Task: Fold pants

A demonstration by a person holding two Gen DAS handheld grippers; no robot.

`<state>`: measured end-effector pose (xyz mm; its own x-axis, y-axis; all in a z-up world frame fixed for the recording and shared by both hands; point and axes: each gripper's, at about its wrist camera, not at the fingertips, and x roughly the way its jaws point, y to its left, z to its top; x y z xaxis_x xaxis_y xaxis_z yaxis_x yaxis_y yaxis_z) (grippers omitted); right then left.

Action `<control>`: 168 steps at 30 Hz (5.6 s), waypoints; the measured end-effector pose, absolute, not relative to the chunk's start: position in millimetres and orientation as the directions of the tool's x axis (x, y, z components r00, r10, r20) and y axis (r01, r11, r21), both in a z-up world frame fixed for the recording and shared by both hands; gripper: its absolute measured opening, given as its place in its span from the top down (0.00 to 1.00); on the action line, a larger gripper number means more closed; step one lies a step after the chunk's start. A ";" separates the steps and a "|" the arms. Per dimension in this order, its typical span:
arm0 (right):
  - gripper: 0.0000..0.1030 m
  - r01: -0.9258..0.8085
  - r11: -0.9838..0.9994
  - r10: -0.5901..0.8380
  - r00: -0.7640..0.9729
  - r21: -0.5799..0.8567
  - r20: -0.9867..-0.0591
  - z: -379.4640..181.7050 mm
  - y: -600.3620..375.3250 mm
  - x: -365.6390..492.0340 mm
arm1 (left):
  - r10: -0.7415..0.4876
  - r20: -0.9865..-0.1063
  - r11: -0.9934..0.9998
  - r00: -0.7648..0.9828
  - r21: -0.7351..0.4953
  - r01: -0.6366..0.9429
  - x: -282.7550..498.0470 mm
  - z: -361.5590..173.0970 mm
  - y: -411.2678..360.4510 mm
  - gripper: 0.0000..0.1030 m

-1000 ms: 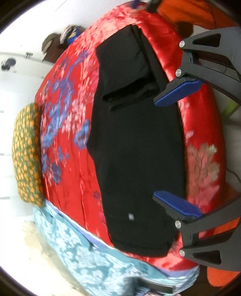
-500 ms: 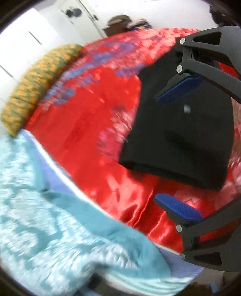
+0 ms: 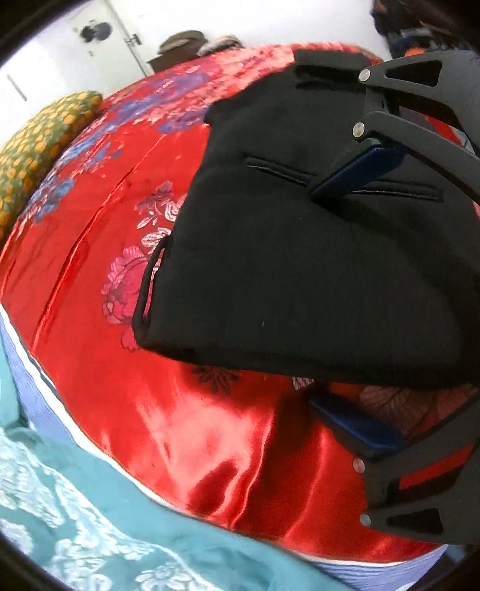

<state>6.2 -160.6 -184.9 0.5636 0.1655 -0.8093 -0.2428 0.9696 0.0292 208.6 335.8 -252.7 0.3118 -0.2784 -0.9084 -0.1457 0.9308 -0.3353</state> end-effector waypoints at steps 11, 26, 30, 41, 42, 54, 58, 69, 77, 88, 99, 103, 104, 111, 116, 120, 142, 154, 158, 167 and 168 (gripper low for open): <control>0.00 -0.244 0.970 0.155 0.555 0.017 -0.817 -186.5 -159.2 2.3 | -0.298 -0.915 0.925 0.273 -0.348 -0.154 218.5 -251.7 339.8 0.01; 0.00 -0.172 0.981 0.173 0.590 0.086 -0.789 -184.6 -190.6 2.4 | -0.570 -0.730 0.710 0.377 -0.669 -0.220 189.6 -141.1 282.2 0.81; 0.00 -0.104 0.983 0.185 0.607 0.153 -0.773 -183.1 -214.8 6.2 | -0.636 -0.685 0.691 0.356 -0.711 -0.132 188.0 -106.6 200.1 0.81; 0.00 0.088 0.956 0.145 0.684 0.278 -0.715 -172.1 -293.7 -7.1 | -0.717 -0.672 0.685 0.184 -0.729 0.007 204.8 -146.6 -49.0 0.80; 0.00 0.120 0.948 0.135 0.688 0.295 -0.713 -173.3 -303.5 -8.6 | -0.694 -0.695 0.713 0.189 -0.699 0.046 206.4 -159.2 -77.3 0.78; 0.00 0.068 0.901 0.291 0.638 0.428 -0.713 -194.2 -322.3 10.2 | -0.571 -0.765 0.821 0.299 -0.534 0.202 169.7 -142.7 -36.8 0.15; 0.01 -0.050 0.918 0.342 0.606 0.395 -0.718 -195.9 -308.7 52.6 | -0.489 -0.790 0.867 0.369 -0.485 0.111 142.0 -155.4 22.9 0.15; 0.79 -0.085 0.946 0.319 0.398 0.311 -0.860 -217.4 -305.0 133.6 | -0.427 -0.827 0.871 0.365 -0.484 -0.077 130.6 -208.6 84.8 0.16; 0.83 -0.281 0.944 0.306 0.556 0.171 -0.773 -123.9 -277.8 100.0 | -0.421 -0.798 0.874 0.432 -0.484 -0.043 130.9 -189.4 85.1 0.16; 0.77 0.038 0.958 0.229 0.490 0.283 -0.841 -229.7 -373.4 87.5 | -0.397 -0.817 0.917 0.418 -0.370 0.148 118.1 -176.8 37.2 0.16; 0.47 -0.104 0.792 0.532 0.599 0.601 -0.598 -150.3 -361.5 128.4 | -0.316 -0.849 0.908 0.423 -0.141 0.396 133.6 -195.2 -49.3 0.14; 0.56 0.074 0.850 0.418 0.507 0.521 -0.754 -210.1 -364.9 160.3 | -0.234 -0.862 0.899 0.449 -0.015 0.438 125.9 -208.5 -68.3 0.07; 0.71 0.112 0.850 0.405 0.484 0.514 -0.775 -223.4 -371.0 162.5 | -0.237 -0.869 0.900 0.435 -0.028 0.436 126.8 -204.9 -65.7 0.07; 0.48 -0.011 0.899 0.342 0.642 0.438 -0.686 -156.9 -360.0 151.7 | -0.274 -0.835 0.945 0.477 -0.141 0.295 171.3 -167.4 -33.4 0.05; 0.49 0.028 0.901 0.350 0.540 0.433 -0.765 -189.3 -354.9 204.9 | -0.168 -0.890 0.966 0.424 -0.064 0.249 208.9 -199.5 -46.2 0.05; 0.60 0.088 0.877 0.336 0.591 0.472 -0.733 -192.5 -374.4 191.1 | -0.127 -0.909 0.976 0.398 -0.044 0.212 192.0 -208.7 -41.0 0.05; 0.26 -0.065 0.990 0.135 0.667 0.123 -0.732 -174.0 -302.9 40.0 | -0.120 -0.863 0.984 0.490 -0.037 0.175 142.8 -156.0 -40.5 0.05; 0.06 -0.015 0.999 0.037 0.693 0.037 -0.720 -171.0 -293.8 18.2 | -0.146 -0.826 0.976 0.544 -0.032 0.213 95.9 -152.4 -59.7 0.05; 0.04 -0.022 1.000 0.000 0.698 -0.022 -0.716 -170.2 -281.4 11.1 | -0.156 -0.811 0.975 0.564 -0.036 0.218 90.3 -145.4 -59.4 0.05; 0.04 -0.071 0.993 -0.016 0.709 -0.094 -0.705 -170.5 -261.5 5.1 | -0.157 -0.813 0.981 0.560 -0.066 0.180 90.4 -142.8 -47.7 0.05; 0.04 -0.072 0.992 -0.021 0.709 -0.101 -0.705 -170.9 -260.4 5.0 | -0.158 -0.813 0.982 0.560 -0.070 0.175 91.2 -142.5 -46.1 0.05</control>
